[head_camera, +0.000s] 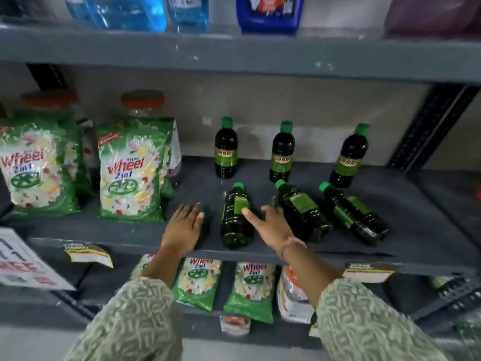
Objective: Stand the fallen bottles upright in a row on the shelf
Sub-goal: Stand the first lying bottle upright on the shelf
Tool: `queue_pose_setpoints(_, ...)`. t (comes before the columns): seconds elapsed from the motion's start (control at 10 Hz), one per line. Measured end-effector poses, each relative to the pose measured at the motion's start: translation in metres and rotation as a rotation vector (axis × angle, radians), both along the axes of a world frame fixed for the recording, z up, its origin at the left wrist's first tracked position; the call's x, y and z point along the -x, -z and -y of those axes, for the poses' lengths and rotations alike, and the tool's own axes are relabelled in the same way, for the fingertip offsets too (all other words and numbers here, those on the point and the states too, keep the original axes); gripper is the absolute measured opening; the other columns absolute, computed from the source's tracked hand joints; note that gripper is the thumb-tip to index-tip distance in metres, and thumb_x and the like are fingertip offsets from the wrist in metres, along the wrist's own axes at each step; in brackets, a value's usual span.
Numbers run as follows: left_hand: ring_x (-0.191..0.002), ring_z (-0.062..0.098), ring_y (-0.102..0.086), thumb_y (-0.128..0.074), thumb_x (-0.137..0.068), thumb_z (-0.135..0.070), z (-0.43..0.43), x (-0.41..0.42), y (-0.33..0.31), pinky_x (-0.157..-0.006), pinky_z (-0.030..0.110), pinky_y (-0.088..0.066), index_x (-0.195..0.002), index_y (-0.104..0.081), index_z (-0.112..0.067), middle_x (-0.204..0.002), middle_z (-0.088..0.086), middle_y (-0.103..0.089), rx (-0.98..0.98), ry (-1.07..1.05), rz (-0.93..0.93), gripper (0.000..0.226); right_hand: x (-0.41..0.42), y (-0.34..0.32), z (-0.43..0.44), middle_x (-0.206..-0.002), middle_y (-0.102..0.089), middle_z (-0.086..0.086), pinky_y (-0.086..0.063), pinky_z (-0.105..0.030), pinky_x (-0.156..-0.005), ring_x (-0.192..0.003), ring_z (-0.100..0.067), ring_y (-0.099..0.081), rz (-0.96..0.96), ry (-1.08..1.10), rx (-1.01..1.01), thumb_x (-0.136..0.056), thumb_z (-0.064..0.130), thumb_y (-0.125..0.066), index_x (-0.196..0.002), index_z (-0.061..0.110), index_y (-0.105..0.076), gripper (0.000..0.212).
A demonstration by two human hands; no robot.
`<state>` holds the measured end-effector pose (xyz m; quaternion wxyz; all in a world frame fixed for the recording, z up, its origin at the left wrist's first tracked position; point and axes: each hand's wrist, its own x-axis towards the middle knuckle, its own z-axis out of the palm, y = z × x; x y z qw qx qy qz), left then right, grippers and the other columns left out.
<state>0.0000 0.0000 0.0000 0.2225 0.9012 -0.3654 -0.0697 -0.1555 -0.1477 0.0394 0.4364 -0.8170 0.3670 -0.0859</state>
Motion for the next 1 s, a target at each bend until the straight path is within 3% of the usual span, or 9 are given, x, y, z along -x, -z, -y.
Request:
queue_pose_setpoints(0.1,-0.147,0.026,-0.008,-0.024,-0.099,-0.033,0.014,-0.015,0.011,-0.120,0.038,-0.006,-0.148,-0.016,-0.014,-0.159,0.008,-0.012,-0.132,0.002,0.013,0.053,-0.032,0.000,-0.002,-0.131,-0.052,-0.014,-0.048,-0.042,-0.097,-0.118,-0.031,-0.051,-0.036,0.074,-0.184,-0.049,0.084,-0.058,-0.125,0.006,-0.048,0.109)
queue_pose_setpoints(0.2,-0.147,0.027,-0.007,-0.026,-0.099,-0.032,0.023,-0.016,0.017,-0.120,0.040,-0.007,-0.148,-0.012,-0.015,-0.160,0.007,-0.010,-0.173,-0.008,0.022,0.054,-0.055,0.001,-0.002,-0.116,-0.063,-0.008,-0.051,-0.033,-0.076,-0.103,-0.028,-0.060,-0.050,0.106,-0.283,-0.053,0.069,-0.071,-0.116,0.011,-0.060,0.086)
queue_pose_setpoints(0.3,-0.147,0.027,-0.007,-0.026,-0.098,-0.034,0.024,-0.016,0.024,-0.121,0.042,-0.008,-0.148,-0.015,-0.015,-0.159,0.008,-0.012,-0.201,-0.013,0.076,0.054,-0.061,0.008,0.004,-0.092,-0.067,-0.005,-0.048,-0.028,-0.070,-0.086,-0.022,-0.064,0.009,0.151,-0.263,-0.059,0.054,-0.076,-0.091,0.014,-0.068,0.051)
queue_pose_setpoints(0.4,-0.147,0.027,-0.008,-0.027,-0.098,-0.034,0.024,-0.015,0.026,-0.120,0.043,-0.009,-0.147,-0.017,-0.015,-0.159,0.008,-0.014,-0.180,-0.014,0.105,0.054,-0.062,0.014,0.011,-0.082,-0.065,0.000,-0.044,-0.022,-0.061,-0.078,-0.017,-0.062,0.188,0.224,-0.156,-0.064,0.051,-0.076,-0.086,0.016,-0.065,0.043)
queue_pose_setpoints(0.5,-0.147,0.027,-0.007,-0.026,-0.098,-0.034,0.025,-0.016,0.026,-0.120,0.042,-0.009,-0.148,-0.016,-0.015,-0.159,0.007,-0.013,-0.190,-0.016,0.110,0.054,-0.063,0.016,0.021,-0.103,-0.064,-0.008,-0.052,-0.031,-0.074,-0.091,-0.024,-0.063,0.383,0.272,0.070,-0.061,0.048,-0.078,-0.105,0.009,-0.053,0.064)
queue_pose_setpoints(0.7,-0.147,0.026,-0.007,-0.025,-0.098,-0.034,0.025,-0.016,0.026,-0.120,0.041,-0.009,-0.148,-0.015,-0.016,-0.159,0.006,-0.013,-0.197,-0.021,0.113,0.054,-0.049,0.031,0.018,-0.125,-0.049,-0.014,-0.030,-0.001,-0.086,-0.114,-0.019,-0.049,0.458,0.166,0.223,-0.061,0.034,-0.083,-0.132,0.004,-0.038,0.090)
queue_pose_setpoints(0.8,-0.147,0.026,-0.007,-0.025,-0.098,-0.034,0.024,-0.014,0.025,-0.120,0.041,-0.009,-0.147,-0.015,-0.016,-0.159,0.006,-0.013,-0.192,-0.019,0.104,0.054,-0.049,0.039,0.011,-0.131,-0.040,-0.016,-0.029,-0.017,-0.105,-0.123,-0.023,-0.040,0.448,0.188,0.225,-0.056,0.032,-0.086,-0.135,0.008,-0.034,0.098)
queue_pose_setpoints(0.9,-0.148,0.026,-0.006,-0.024,-0.098,-0.035,0.024,-0.014,0.024,-0.121,0.040,-0.007,-0.148,-0.015,-0.016,-0.159,0.006,-0.012,-0.190,-0.022,0.089,0.054,-0.052,0.040,0.010,-0.124,-0.046,-0.010,-0.035,-0.048,-0.107,-0.119,-0.030,-0.045,0.396,0.271,0.226,-0.049,0.032,-0.087,-0.132,0.014,-0.038,0.097)
queue_pose_setpoints(1.0,-0.148,0.025,-0.005,-0.023,-0.098,-0.036,0.024,-0.014,0.024,-0.121,0.040,-0.007,-0.148,-0.014,-0.017,-0.160,0.005,-0.011,-0.196,-0.015,0.077,0.054,-0.047,0.046,0.012,-0.123,-0.054,-0.003,-0.043,-0.052,-0.100,-0.113,-0.027,-0.053,0.446,0.244,0.097,-0.053,0.030,-0.075,-0.130,0.028,-0.034,0.087)
